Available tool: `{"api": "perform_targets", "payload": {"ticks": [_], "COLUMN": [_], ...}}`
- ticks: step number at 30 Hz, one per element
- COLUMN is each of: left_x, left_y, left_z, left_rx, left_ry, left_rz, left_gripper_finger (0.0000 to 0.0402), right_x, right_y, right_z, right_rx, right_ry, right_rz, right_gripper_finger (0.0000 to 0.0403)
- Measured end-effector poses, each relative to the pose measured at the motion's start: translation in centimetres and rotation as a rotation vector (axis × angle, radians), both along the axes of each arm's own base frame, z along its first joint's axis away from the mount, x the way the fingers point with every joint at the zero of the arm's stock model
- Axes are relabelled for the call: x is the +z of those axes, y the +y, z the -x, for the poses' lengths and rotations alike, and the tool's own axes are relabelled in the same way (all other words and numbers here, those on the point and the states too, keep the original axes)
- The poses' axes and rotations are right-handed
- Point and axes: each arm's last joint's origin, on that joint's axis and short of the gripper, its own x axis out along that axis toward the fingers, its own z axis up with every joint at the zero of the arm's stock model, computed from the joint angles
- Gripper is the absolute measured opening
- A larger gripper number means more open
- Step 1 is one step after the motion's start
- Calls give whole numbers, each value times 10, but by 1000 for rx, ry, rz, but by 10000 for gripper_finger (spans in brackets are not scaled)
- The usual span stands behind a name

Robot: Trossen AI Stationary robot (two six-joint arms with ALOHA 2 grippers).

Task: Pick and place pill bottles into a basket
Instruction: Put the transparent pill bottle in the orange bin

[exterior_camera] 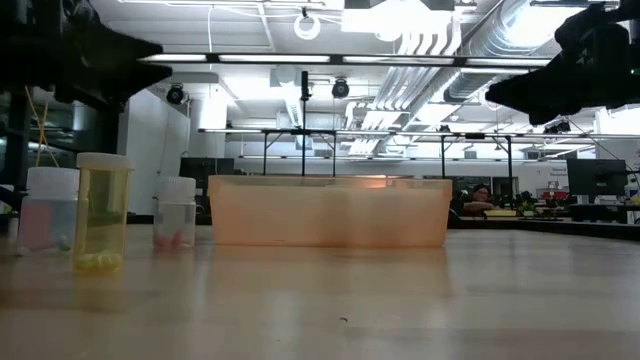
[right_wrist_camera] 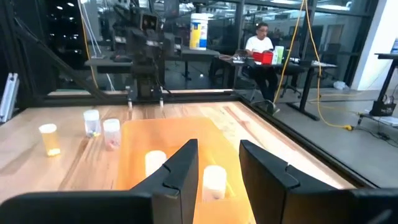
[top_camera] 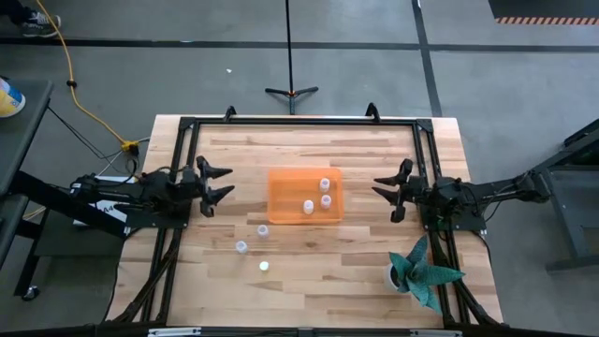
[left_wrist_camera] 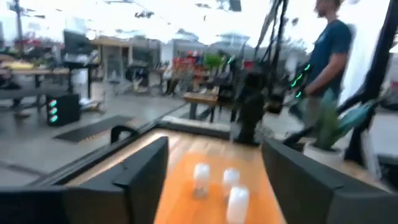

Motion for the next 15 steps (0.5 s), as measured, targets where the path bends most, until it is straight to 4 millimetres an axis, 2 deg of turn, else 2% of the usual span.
{"api": "perform_targets", "payload": {"ticks": [2, 5, 10, 15], "left_x": [8, 24, 48, 80], "left_y": [-2, -3, -6, -17], "left_z": [1, 2, -11, -39], "left_rx": [-59, -122, -174, -354], "left_ry": [-24, -40, 28, 177], "left_rz": [-7, 8, 0, 18], "left_gripper_finger": [323, 333, 309, 279], "right_x": [0, -1, 0, 0], "right_y": [0, 0, 0, 0], "right_z": [0, 0, 0, 0], "right_rx": [-4, 4, -7, -17], "right_ry": [1, -2, 1, 6], "right_rz": [-4, -30, 8, 30], "right_gripper_finger": [108, 108, 108, 108]}}
